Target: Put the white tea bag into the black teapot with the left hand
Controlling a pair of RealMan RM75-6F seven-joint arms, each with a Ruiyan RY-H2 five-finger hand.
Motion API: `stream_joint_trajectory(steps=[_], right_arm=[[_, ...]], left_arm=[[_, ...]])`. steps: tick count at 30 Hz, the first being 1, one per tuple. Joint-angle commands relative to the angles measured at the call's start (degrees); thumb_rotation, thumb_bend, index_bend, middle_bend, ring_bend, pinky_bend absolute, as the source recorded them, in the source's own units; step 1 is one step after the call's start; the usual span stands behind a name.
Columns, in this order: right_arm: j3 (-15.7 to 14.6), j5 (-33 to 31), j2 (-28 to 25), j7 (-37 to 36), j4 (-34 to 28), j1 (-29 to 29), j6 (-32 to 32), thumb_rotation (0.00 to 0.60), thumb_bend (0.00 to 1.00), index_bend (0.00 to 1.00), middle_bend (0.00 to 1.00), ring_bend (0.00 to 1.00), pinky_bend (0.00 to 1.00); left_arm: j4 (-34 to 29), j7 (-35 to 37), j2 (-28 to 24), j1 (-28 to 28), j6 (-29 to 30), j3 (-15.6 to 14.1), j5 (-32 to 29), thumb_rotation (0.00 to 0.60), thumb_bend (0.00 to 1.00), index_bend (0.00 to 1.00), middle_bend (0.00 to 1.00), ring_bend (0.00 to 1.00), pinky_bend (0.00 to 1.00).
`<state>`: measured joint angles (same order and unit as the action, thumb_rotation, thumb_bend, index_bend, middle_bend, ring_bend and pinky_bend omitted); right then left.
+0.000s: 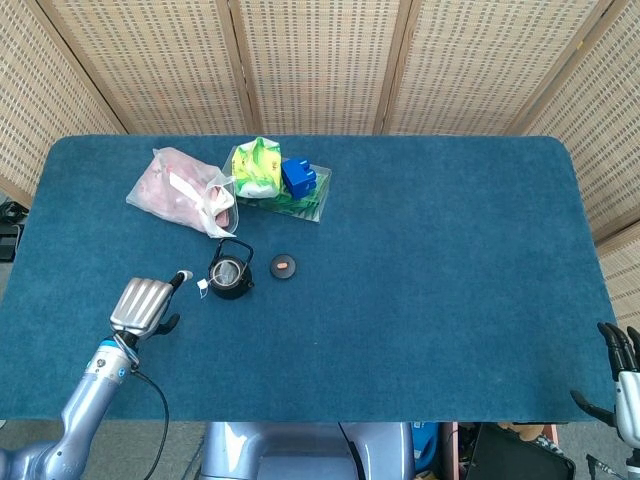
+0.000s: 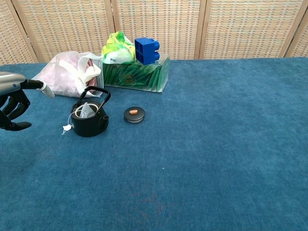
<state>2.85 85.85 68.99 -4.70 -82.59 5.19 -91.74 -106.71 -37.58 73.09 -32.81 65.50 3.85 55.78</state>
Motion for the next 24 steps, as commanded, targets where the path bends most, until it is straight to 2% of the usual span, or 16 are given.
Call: stream_joint_trajectory(steps=[1, 5, 8, 17, 24], right_arm=[[0.0, 0.0, 0.1, 0.0, 0.0, 0.0, 0.1, 0.600, 0.12, 0.11, 0.18, 0.03, 0.10], [0.0, 0.0, 0.2, 0.0, 0.1, 0.0, 0.1, 0.600, 0.12, 0.11, 0.18, 0.03, 0.10], [0.0, 0.0, 0.2, 0.0, 0.0, 0.0, 0.1, 0.600, 0.12, 0.11, 0.18, 0.03, 0.10], [0.1, -0.2, 0.1, 0.0, 0.0, 0.0, 0.2, 0.600, 0.12, 0.11, 0.18, 0.03, 0.10], [0.1, -0.4, 0.0, 0.0, 0.0, 0.0, 0.4, 0.600, 0.12, 0.11, 0.18, 0.03, 0.10]], left_arm=[[0.6, -0.9, -0.5, -1.6, -2.2, 0.5, -1.7, 0.600, 0.38, 0.19, 0.76, 0.67, 0.70], [0.7, -2.8, -1.4, -4.7, -6.7, 0.9, -6.1, 0.600, 0.57, 0.16, 0.76, 0.67, 0.70], [1.0, -4.7, -1.7, -6.8, -9.0, 0.8, -8.9, 0.600, 0.65, 0.12, 0.77, 0.67, 0.70], [3.7, -7.6, -0.1, -13.2, -13.6, 0.6, -18.6, 0.600, 0.66, 0.10, 0.77, 0.68, 0.70], [7.2, -7.5, 2.3, -16.7, -16.3, -0.1, -22.5, 0.600, 0.66, 0.10, 0.77, 0.68, 0.70]])
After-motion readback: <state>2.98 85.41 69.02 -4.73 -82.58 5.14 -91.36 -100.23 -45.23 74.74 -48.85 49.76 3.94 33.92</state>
